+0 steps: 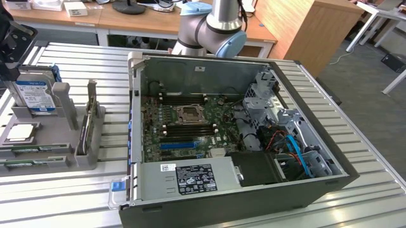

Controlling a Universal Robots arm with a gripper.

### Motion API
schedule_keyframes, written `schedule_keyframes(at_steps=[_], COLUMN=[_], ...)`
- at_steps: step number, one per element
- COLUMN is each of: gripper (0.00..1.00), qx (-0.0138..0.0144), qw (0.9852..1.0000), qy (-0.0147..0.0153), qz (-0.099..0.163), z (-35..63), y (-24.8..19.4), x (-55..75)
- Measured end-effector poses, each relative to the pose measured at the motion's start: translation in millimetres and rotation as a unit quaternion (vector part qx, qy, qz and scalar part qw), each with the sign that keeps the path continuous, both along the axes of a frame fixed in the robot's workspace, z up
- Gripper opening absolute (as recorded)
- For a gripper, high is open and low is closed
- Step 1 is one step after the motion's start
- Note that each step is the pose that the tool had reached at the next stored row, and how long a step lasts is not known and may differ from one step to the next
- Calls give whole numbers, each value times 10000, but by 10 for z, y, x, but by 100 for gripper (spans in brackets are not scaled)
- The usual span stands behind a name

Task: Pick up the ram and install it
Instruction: 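Pick up the ram and move it above insertion slot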

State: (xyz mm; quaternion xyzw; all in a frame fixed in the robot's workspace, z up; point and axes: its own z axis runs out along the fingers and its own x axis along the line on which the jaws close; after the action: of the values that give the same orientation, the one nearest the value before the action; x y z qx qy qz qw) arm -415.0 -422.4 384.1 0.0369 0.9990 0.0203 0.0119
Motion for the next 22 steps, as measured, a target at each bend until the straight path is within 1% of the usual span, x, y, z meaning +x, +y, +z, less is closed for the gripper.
schedule_keyframes(at_steps=[3,6,9,11,14,16,19,22], gripper=[11,11,11,11,11,11,11,11], qx=[0,-1,-1,-2,-3,-5,-9,-14], qw=[9999,9992,9978,9963,9937,9915,9875,9829], qy=[0,0,0,0,0,1,1,1], qz=[130,399,668,855,1124,1302,1575,1841], z=[0,-1,-3,-3,-5,-5,-7,-8], y=[1,0,0,0,0,0,0,0], x=[-1,0,0,0,0,0,0,0])
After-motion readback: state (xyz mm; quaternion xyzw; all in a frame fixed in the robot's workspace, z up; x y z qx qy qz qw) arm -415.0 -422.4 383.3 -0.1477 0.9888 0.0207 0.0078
